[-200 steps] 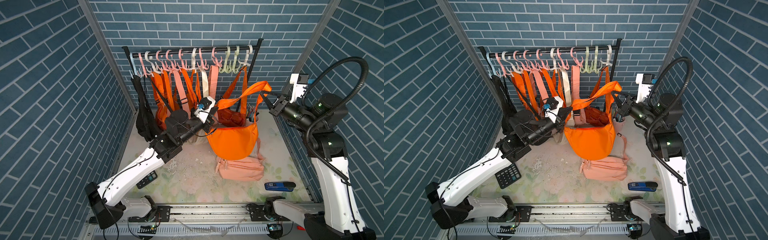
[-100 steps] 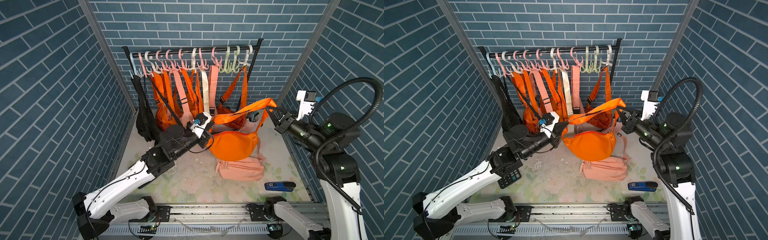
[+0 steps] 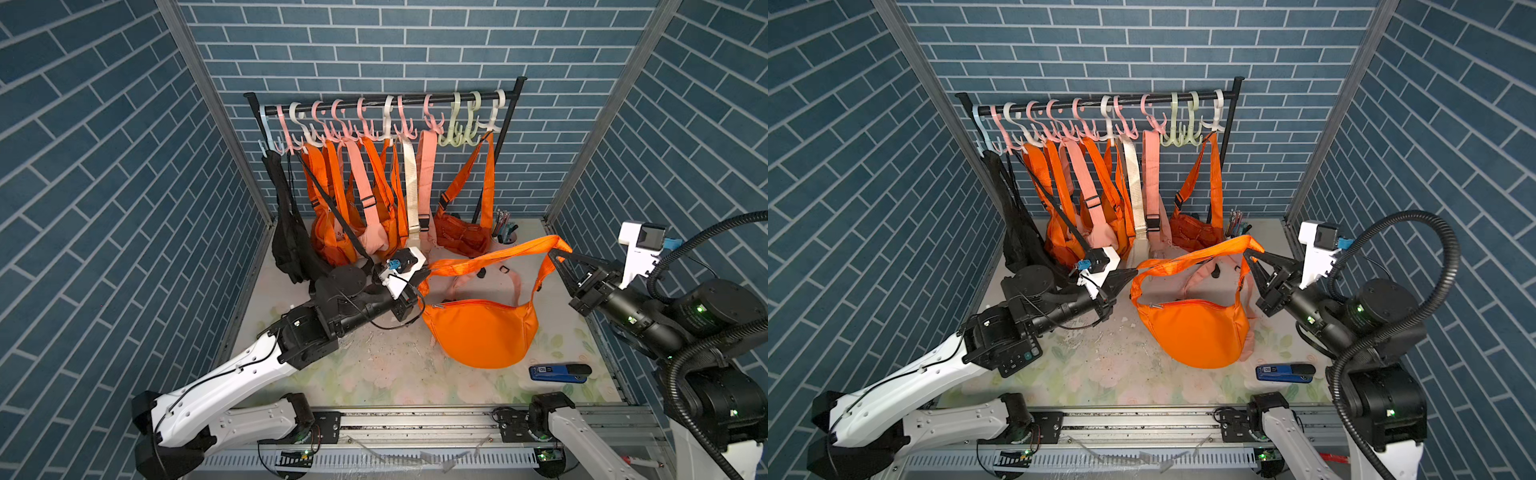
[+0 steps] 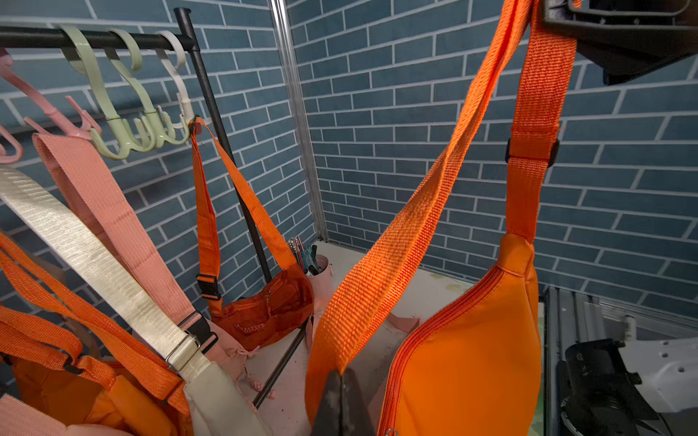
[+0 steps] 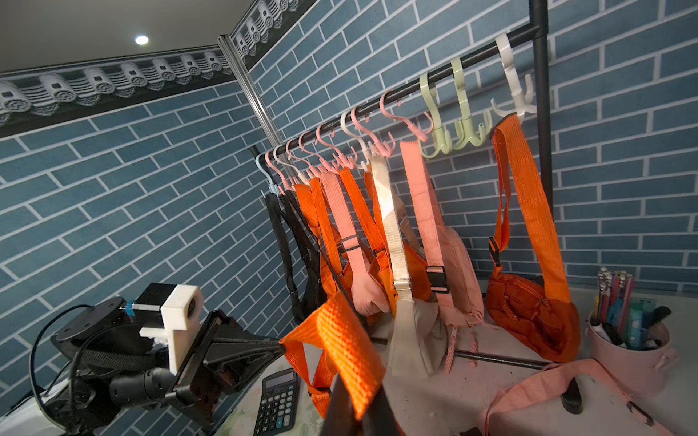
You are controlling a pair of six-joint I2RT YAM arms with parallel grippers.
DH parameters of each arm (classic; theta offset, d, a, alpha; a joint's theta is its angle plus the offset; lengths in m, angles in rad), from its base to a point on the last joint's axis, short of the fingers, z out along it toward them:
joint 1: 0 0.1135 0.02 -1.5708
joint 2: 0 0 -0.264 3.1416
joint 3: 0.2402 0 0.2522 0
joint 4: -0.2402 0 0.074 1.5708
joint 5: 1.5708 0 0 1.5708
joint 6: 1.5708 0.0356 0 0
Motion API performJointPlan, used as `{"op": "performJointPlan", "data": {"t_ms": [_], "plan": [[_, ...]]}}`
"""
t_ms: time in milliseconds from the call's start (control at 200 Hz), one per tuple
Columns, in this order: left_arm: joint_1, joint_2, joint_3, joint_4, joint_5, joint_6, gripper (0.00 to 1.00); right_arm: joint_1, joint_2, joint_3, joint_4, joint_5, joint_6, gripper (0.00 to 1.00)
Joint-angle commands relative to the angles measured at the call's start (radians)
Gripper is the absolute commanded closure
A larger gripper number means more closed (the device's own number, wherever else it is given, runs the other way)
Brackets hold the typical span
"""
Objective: Take the bag off the hook
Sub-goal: Place the bag inside the bag.
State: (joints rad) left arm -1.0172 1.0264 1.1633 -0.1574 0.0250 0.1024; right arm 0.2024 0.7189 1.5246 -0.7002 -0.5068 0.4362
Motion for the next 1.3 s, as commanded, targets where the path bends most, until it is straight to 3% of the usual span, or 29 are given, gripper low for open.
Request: {"op": "performJointPlan", "data": {"t_ms": [0,205,500,695,955,1295], "plan": [[-0.013,-0.015,-0.021,-0.049,0.034,-0.032,1.0,0.004,-0.046,-0.006,-0.085,0.063,-0.07,1.0],[-0.032,-0.018,-0.049,-0.035,0.041,-0.056,1.0,0.003,-0.093,-0.026,-0.174,0.131,-0.107,1.0],[-0.035,0.069,-0.189,0.161,0.024,-0.133,1.0,0.003,-0.036,-0.099,-0.246,0.413,-0.122,1.0],[-0.034,0.181,-0.236,0.265,0.031,-0.179,1.0,0.004,0.005,-0.229,-0.16,0.551,-0.117,1.0],[-0.033,0.277,-0.226,0.341,-0.083,-0.186,1.0,0.003,0.062,-0.369,-0.045,0.678,-0.09,1.0],[-0.026,0.422,-0.156,0.372,-0.235,-0.164,1.0,0.0,0.148,-0.481,0.062,0.756,-0.071,1.0]]}}
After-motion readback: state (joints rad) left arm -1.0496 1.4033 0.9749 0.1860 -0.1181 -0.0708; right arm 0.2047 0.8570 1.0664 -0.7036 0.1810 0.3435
